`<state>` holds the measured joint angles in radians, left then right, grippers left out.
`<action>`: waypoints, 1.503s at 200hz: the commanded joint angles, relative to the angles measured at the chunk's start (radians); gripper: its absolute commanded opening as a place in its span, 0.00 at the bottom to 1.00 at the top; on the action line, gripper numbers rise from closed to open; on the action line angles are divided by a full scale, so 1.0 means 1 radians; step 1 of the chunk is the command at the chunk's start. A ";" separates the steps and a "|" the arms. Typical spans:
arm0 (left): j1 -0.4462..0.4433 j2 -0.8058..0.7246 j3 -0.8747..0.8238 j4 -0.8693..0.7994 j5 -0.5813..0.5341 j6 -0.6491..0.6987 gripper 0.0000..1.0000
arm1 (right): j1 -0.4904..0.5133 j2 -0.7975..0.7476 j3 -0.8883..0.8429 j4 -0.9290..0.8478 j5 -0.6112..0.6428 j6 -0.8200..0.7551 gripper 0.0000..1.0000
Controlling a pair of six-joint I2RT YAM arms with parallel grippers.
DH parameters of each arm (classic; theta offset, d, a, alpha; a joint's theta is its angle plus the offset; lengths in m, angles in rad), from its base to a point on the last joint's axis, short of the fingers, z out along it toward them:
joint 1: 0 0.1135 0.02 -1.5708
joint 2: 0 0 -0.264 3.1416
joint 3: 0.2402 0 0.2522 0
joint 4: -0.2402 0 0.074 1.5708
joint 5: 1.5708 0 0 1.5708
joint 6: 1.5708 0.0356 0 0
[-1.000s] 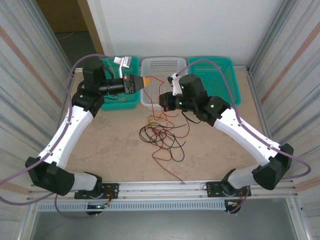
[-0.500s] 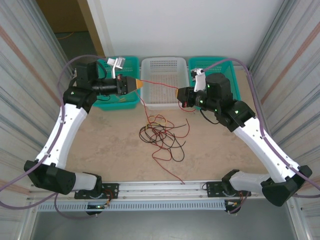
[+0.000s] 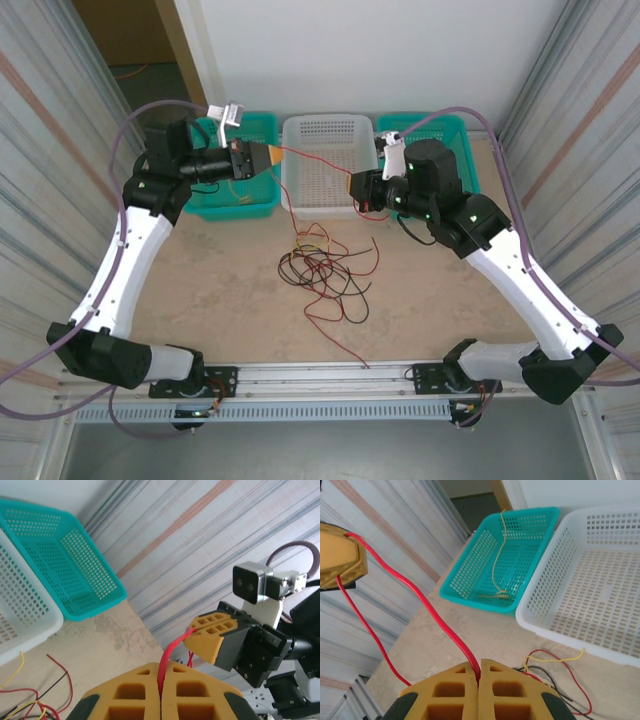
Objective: Untangle the cables
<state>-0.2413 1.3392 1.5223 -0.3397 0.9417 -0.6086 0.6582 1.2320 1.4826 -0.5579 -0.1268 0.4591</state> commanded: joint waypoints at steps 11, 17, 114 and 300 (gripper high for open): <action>0.036 0.013 0.194 0.103 -0.050 -0.063 0.00 | -0.008 -0.007 0.032 -0.091 0.094 -0.014 0.00; 0.031 0.029 0.243 0.078 -0.039 -0.049 0.00 | -0.007 -0.009 0.039 -0.091 0.091 -0.013 0.00; -0.024 0.064 0.295 -0.042 -0.113 0.102 0.00 | 0.007 0.008 0.058 -0.142 0.126 -0.008 0.71; -0.117 0.125 0.206 -0.042 -0.182 0.043 0.36 | 0.204 0.229 0.227 -0.044 0.131 -0.093 0.00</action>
<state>-0.3550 1.4757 1.7756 -0.3973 0.7727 -0.5625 0.8646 1.5097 1.6752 -0.6151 -0.0448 0.3759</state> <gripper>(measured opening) 0.147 0.062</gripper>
